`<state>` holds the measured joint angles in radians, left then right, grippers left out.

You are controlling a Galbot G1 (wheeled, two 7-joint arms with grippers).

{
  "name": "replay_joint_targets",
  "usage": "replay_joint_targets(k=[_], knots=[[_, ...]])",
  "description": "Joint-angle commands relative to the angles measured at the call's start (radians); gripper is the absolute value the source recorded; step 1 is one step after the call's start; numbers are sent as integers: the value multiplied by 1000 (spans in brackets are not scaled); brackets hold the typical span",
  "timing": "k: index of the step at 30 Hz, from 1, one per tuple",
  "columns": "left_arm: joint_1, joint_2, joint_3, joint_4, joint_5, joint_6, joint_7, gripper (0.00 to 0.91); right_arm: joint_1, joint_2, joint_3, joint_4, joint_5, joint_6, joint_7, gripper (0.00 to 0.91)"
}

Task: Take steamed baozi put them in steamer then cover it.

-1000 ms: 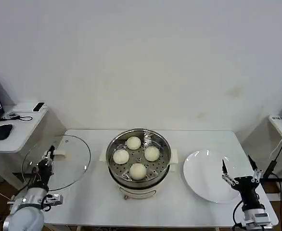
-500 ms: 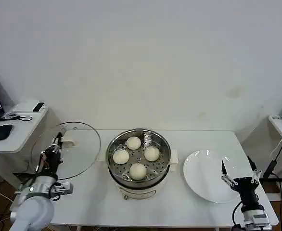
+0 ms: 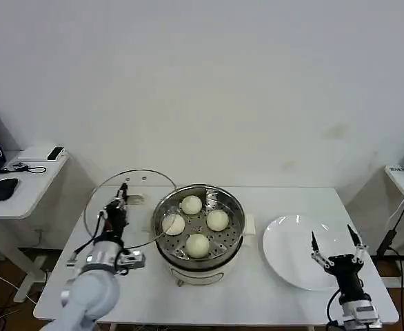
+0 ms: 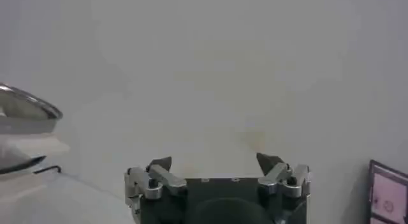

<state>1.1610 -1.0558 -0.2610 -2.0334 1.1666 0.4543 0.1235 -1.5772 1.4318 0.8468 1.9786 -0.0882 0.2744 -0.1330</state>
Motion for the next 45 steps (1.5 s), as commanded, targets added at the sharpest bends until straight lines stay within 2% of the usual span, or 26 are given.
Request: replay_joint_targets(k=[1, 10, 18, 45], knots=[[-109, -106, 170, 18, 146, 78, 140, 0, 12, 18, -45, -18, -31, -1, 0, 907], [-155, -249, 287, 45, 254, 90, 205, 0, 21, 25, -59, -24, -40, 2, 4, 907], [-178, -291, 334, 82, 271, 95, 213, 0, 18, 31, -58, -32, -48, 6, 5, 907], [-143, -308, 342, 126, 316, 69, 195, 0, 18, 37, -81, -34, -62, 11, 8, 907]])
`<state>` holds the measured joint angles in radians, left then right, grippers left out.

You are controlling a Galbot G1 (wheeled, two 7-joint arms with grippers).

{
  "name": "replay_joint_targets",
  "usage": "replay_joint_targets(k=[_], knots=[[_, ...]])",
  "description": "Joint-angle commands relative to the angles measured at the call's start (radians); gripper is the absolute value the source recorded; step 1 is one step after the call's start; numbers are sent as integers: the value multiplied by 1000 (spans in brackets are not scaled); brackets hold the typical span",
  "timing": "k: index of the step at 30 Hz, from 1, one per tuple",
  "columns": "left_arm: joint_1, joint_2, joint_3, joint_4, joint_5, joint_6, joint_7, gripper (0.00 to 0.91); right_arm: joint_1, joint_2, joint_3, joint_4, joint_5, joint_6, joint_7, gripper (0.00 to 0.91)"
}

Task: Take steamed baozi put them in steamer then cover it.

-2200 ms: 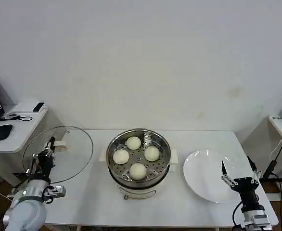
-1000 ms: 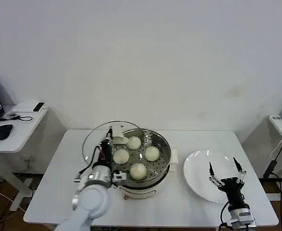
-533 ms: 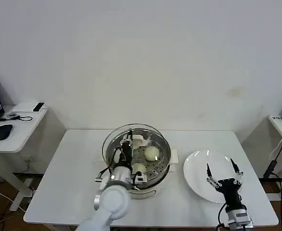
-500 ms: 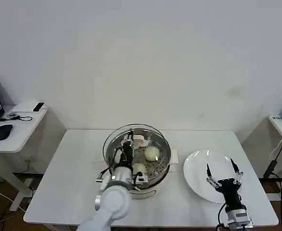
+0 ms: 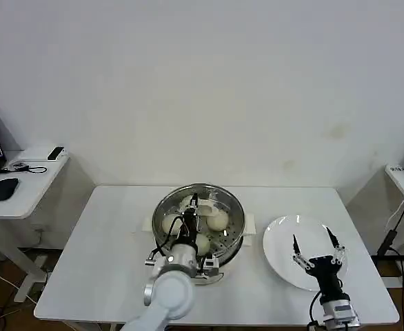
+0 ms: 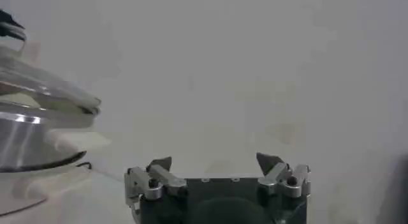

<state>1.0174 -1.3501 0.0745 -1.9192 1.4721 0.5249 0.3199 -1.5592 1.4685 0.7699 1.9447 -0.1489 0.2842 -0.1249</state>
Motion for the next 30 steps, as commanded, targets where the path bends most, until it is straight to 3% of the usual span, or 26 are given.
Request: replay_joint_targets(k=[1, 30], knots=[[1, -15, 6, 12, 10, -1, -2, 0, 0, 1, -5, 0, -2, 2, 0, 907], [15, -26, -14, 33, 22, -17, -23, 0, -4, -3, -11, -3, -3, 7, -1, 907]])
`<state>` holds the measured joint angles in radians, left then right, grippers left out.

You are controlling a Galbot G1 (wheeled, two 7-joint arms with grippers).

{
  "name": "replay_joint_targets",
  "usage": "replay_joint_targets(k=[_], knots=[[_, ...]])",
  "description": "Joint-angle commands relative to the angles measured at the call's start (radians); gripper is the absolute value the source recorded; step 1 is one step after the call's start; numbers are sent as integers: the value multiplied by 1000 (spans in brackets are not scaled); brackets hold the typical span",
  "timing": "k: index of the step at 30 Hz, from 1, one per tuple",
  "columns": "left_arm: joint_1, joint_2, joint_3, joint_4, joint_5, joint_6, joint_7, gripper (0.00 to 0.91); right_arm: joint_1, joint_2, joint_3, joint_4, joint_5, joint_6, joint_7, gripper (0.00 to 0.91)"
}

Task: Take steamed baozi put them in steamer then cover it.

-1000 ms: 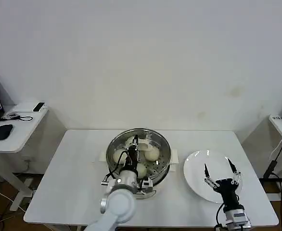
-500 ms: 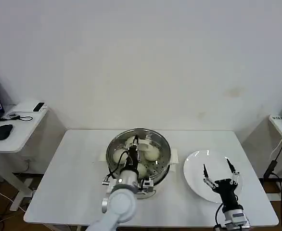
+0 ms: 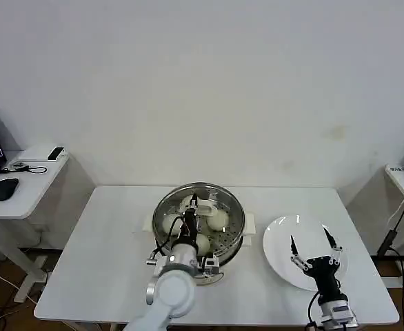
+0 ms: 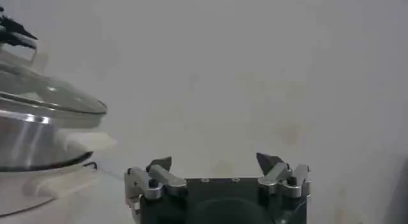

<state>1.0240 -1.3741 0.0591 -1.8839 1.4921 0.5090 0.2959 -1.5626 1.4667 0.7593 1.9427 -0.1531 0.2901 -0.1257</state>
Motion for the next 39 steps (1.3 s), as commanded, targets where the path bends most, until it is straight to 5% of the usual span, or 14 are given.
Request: replay_joint_targets(k=[1, 9, 10, 11, 23, 32, 39], knots=[[10, -2, 2, -3, 2, -2, 1, 0, 0, -1, 0, -1, 1, 1, 0, 907], [17, -1, 5, -12, 2, -2, 7, 0, 0, 1, -6, -1, -2, 1, -1, 907], [17, -3, 5, -9, 2, -3, 5, 121, 0, 1, -7, -1, -3, 2, -1, 907], [20, -5, 3, -8, 2, -6, 2, 907, -1, 1, -7, 0, -3, 2, -1, 907], [63, 5, -28, -100, -36, -13, -18, 907, 2, 0, -13, -10, -7, -2, 5, 907], [229, 98, -117, -295, -176, -79, -115, 907, 5, -15, -9, -29, 6, -5, 12, 907], [460, 130, -296, -383, -538, -176, -263, 907, -10, -44, -13, -40, 57, -18, 15, 907]])
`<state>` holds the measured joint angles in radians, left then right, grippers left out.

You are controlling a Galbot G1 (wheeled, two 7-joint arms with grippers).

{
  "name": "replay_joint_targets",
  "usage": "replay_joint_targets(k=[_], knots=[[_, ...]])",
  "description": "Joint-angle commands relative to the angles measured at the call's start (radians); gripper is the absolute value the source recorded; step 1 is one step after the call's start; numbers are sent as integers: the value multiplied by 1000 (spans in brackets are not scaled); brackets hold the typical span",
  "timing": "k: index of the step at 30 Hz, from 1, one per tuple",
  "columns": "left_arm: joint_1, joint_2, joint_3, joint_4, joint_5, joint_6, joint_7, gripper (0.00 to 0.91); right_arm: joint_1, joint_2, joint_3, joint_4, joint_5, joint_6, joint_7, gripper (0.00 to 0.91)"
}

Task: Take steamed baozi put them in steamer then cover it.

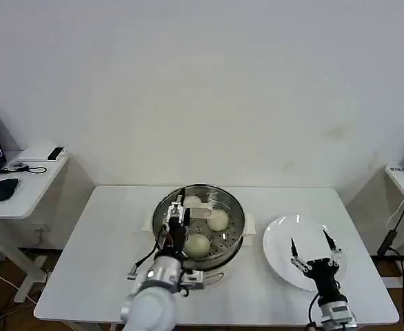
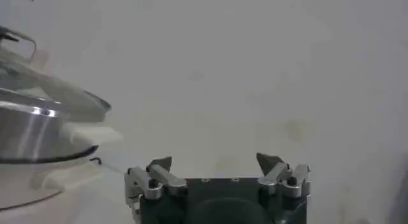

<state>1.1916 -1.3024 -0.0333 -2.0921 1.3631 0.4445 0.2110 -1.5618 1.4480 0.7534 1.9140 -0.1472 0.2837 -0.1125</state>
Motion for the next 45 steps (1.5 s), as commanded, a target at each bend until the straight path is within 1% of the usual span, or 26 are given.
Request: replay_joint_targets(k=[1, 3, 4, 5, 6, 7, 8, 10, 11, 13, 14, 15, 16, 17, 18, 19, 20, 23, 26, 29, 31, 33, 37, 40, 41, 45], knots=[[338, 61, -229, -175, -497, -120, -215, 907, -16, -37, -10, -10, 72, -18, 2, 907], [391, 65, -302, -159, -739, -197, -302, 907, -33, -60, -10, -5, 97, -26, -2, 907], [399, 54, -372, -109, -948, -313, -373, 907, -42, -76, -7, 3, 137, -34, -3, 907], [402, 38, -401, -83, -1053, -376, -389, 907, -52, -85, -4, 5, 153, -38, -6, 907], [404, 19, -458, -46, -1108, -444, -406, 907, -61, -94, 1, 14, 174, -47, -9, 907], [406, -10, -509, -15, -1215, -472, -430, 907, -66, -102, 1, 19, 203, -60, -10, 907], [412, -5, -540, 12, -1337, -493, -456, 907, -66, -97, -8, 25, 224, -81, -9, 907], [443, -8, -614, 37, -1465, -539, -464, 907, -72, -90, -31, 48, 240, -131, -8, 907], [452, -10, -632, 35, -1475, -550, -466, 907, -79, -96, -38, 50, 249, -149, -6, 907], [491, -10, -655, 26, -1524, -542, -440, 907, -99, -103, -51, 63, 260, -168, -3, 907], [504, -13, -663, 23, -1519, -535, -436, 907, -109, -109, -57, 67, 276, -192, -3, 907], [509, -15, -667, 20, -1521, -543, -436, 907, -116, -116, -60, 71, 282, -197, -2, 907], [533, -26, -674, 9, -1520, -575, -417, 907, -133, -126, -63, 85, 317, -224, -1, 907], [549, -27, -671, 4, -1520, -639, -419, 907, -142, -131, -63, 94, 338, -241, -3, 907], [555, -28, -670, -2, -1511, -656, -423, 907, -153, -137, -64, 106, 363, -252, -5, 907], [580, -39, -674, -13, -1486, -667, -413, 907, -176, -152, -60, 126, 388, -290, -11, 907], [601, -37, -671, -17, -1470, -684, -419, 907, -186, -158, -52, 132, 383, -294, -14, 907], [642, -31, -668, -12, -1458, -693, -422, 907, -200, -167, -28, 126, 352, -281, -26, 907], [663, -27, -686, 14, -1470, -688, -417, 907, -213, -169, -18, 120, 357, -270, -39, 907], [662, -38, -712, 23, -1470, -670, -382, 907, -224, -174, -23, 116, 373, -231, -80, 907], [660, -51, -729, 16, -1469, -651, -363, 907, -228, -175, -36, 119, 372, -227, -88, 907], [669, -50, -732, -1, -1478, -609, -355, 907, -226, -172, -44, 120, 371, -224, -84, 907], [683, -49, -743, 2, -1482, -610, -345, 907, -225, -172, -48, 121, 373, -231, -76, 907], [677, -52, -753, 11, -1513, -583, -337, 907, -221, -172, -64, 122, 367, -258, -56, 907], [673, -54, -755, 15, -1508, -586, -337, 907, -217, -173, -72, 124, 373, -266, -42, 907], [676, -60, -754, 7, -1496, -588, -332, 907, -214, -170, -104, 132, 371, -263, -18, 907]])
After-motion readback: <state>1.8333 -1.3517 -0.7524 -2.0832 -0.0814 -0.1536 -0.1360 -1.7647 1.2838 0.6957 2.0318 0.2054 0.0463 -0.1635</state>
